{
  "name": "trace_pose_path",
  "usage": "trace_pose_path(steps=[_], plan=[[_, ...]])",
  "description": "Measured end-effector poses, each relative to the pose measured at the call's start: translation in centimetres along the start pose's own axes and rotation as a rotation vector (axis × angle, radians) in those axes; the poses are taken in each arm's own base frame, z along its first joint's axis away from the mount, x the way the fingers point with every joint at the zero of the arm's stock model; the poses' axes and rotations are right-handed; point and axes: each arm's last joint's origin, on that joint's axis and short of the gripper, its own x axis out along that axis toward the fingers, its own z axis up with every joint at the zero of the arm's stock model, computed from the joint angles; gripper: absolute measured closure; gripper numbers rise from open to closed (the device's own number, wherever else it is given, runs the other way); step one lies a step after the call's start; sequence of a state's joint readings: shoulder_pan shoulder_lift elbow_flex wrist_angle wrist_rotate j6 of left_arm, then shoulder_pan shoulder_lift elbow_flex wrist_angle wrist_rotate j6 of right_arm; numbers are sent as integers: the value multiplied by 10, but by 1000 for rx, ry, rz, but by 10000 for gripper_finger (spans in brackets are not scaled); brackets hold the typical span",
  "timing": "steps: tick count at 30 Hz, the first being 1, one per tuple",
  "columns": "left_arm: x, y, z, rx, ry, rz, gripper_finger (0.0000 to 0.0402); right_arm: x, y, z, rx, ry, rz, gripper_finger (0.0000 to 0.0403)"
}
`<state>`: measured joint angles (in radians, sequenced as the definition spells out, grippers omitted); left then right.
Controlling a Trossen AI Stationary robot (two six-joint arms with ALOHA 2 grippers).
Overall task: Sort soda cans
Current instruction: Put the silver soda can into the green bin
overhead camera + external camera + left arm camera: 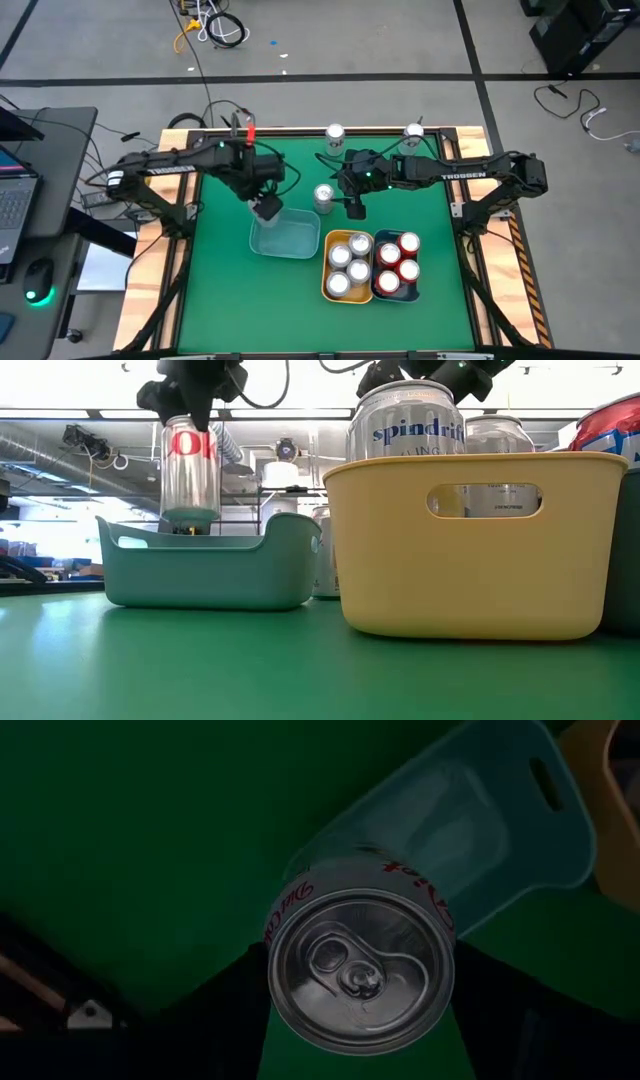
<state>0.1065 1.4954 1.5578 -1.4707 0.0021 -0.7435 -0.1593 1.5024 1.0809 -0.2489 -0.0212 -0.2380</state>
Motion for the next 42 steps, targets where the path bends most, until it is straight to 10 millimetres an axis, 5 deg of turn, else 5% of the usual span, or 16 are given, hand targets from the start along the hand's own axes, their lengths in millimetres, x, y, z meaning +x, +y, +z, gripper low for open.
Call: trace_pose_path(steps=[23,42], plan=[[68,-30,32,316,104,115,150,0,0,0,10,1,1,113],[96,-19,35,350,102,170,150,0,1,-2,10,22,6,117]])
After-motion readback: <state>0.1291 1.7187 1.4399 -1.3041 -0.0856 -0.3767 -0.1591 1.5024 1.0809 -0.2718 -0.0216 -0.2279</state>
